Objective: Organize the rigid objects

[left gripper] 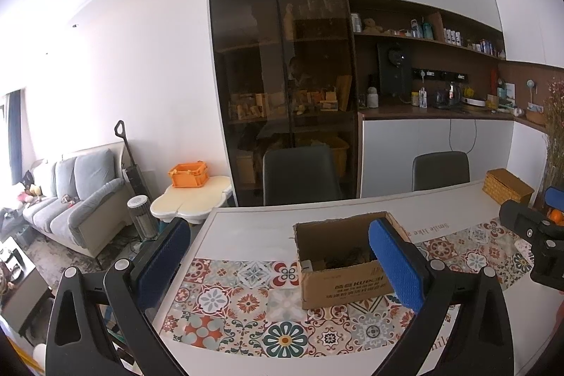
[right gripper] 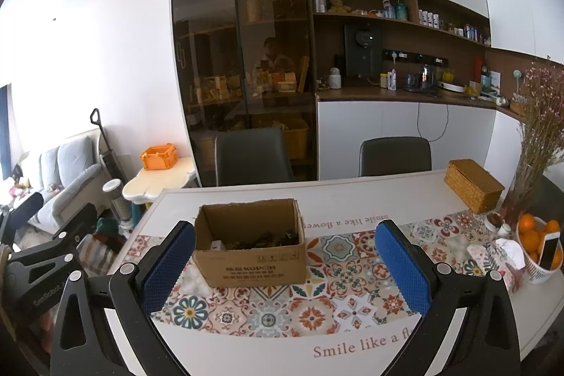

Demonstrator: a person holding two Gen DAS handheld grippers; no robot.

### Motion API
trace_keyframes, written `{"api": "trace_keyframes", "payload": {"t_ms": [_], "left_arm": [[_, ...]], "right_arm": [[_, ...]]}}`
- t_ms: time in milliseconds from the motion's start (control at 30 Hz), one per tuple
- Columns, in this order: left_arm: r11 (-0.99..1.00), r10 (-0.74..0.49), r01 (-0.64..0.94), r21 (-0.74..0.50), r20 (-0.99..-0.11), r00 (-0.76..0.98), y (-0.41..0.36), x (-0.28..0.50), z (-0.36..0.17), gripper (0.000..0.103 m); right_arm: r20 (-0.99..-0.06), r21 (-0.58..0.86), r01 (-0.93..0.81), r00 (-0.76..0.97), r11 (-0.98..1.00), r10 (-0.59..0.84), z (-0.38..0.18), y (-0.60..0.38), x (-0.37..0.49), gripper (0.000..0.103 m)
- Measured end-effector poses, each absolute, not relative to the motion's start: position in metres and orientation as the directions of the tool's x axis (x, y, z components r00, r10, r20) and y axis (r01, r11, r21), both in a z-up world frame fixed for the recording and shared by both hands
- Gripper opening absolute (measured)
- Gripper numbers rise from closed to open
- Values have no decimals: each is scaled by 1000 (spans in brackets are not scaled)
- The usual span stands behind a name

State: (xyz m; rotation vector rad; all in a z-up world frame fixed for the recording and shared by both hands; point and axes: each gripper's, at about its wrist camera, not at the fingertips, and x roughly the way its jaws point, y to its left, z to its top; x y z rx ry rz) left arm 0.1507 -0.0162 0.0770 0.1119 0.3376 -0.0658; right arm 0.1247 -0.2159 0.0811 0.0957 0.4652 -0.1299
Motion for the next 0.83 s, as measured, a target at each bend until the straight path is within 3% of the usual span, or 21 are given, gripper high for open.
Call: {"api": "trace_keyframes", "payload": {"t_ms": [833], "left_arm": [[993, -55, 87, 83, -337, 940, -17, 148, 79, 103]], "right_arm": [[-451, 57, 145, 886, 988, -104, 83, -214, 126, 102]]}}
